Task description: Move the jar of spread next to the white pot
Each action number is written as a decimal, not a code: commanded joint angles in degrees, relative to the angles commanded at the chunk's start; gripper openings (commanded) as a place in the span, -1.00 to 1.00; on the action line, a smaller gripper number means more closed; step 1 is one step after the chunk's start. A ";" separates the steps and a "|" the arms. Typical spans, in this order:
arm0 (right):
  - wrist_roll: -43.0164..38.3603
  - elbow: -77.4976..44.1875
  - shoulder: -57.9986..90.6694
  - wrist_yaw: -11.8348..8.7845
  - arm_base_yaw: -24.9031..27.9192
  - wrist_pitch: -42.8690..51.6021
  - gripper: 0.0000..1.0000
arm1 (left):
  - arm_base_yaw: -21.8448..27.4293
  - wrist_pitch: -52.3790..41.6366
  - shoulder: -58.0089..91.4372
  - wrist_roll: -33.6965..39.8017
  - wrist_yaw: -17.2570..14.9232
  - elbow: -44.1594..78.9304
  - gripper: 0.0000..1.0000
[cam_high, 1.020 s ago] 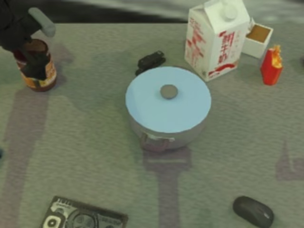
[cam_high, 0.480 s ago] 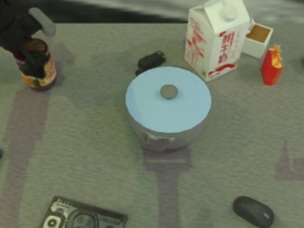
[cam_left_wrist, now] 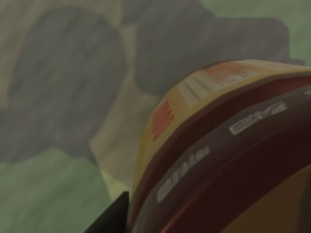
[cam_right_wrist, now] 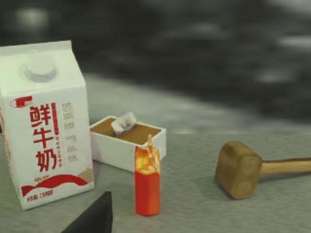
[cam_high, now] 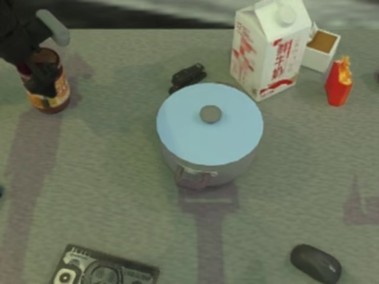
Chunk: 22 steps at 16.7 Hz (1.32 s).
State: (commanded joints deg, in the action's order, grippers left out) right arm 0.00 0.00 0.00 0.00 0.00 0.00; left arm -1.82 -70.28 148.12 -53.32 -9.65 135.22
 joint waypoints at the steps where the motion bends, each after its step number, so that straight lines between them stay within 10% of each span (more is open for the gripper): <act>1: 0.00 0.00 0.00 0.00 0.00 0.00 1.00 | 0.00 0.00 0.00 0.00 0.00 0.00 -1.00; 22: 0.00 0.00 0.00 0.00 0.00 0.00 1.00 | -2.02 -1.62 -29.77 -0.89 0.27 -28.12 -1.00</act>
State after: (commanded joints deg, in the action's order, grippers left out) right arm 0.00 0.00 0.00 0.00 0.00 0.00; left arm -3.84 -71.90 118.35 -54.21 -9.39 107.10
